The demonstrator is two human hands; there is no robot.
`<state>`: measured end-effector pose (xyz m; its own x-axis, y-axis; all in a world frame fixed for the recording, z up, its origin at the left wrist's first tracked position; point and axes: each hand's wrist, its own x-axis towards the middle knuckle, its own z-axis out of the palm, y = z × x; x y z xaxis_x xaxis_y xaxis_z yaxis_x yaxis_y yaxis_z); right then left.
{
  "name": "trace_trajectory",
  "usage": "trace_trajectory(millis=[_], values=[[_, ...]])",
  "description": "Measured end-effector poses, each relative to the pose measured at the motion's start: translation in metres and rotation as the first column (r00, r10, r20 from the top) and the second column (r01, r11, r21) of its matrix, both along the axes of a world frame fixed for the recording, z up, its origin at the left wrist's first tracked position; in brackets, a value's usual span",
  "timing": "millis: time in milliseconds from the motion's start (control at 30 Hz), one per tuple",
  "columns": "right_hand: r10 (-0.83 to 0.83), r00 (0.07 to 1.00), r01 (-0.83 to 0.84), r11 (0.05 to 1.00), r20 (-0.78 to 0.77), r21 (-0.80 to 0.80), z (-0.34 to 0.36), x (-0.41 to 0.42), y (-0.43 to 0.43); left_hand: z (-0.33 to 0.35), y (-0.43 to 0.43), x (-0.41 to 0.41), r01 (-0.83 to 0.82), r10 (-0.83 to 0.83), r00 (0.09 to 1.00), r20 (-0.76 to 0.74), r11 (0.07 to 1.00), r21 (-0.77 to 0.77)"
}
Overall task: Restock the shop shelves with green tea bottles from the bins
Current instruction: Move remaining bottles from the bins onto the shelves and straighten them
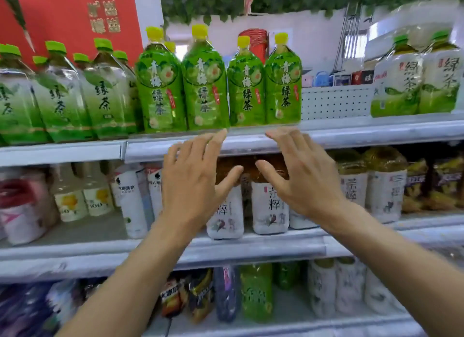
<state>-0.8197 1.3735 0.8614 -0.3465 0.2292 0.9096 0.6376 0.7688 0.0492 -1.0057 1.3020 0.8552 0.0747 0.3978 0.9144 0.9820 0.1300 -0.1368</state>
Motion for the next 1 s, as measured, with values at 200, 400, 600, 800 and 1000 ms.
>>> trace_trajectory(millis=[200, 400, 600, 800, 1000], values=[[0.088, 0.994, -0.076, 0.984, 0.069, -0.161, -0.095, -0.043, -0.062, -0.087, -0.077, -0.042, 0.027, -0.009, 0.996, 0.091, 0.98, -0.199], [0.214, 0.967, -0.122, 0.865, 0.139, -0.486, -0.204, -0.096, -0.117, -0.189, -0.137, -0.098, 0.042, 0.122, 0.957, 0.265, 0.842, -0.538], [0.298, 0.926, 0.007, 0.597, 0.229, -0.802, -0.327, -0.119, -0.157, -0.314, -0.181, -0.138, 0.222, 0.351, 0.758, 0.55, 0.654, -0.723], [0.413, 0.865, 0.218, 0.2, 0.284, -0.955, -0.446, -0.126, -0.168, -0.443, -0.214, -0.148, 0.408, 0.63, 0.401, 0.665, 0.527, -0.745], [0.491, 0.792, 0.462, -0.091, 0.364, -0.882, -0.561, -0.135, -0.177, -0.563, -0.234, -0.148, 0.48, 0.807, 0.248, 0.536, 0.379, -0.792]])
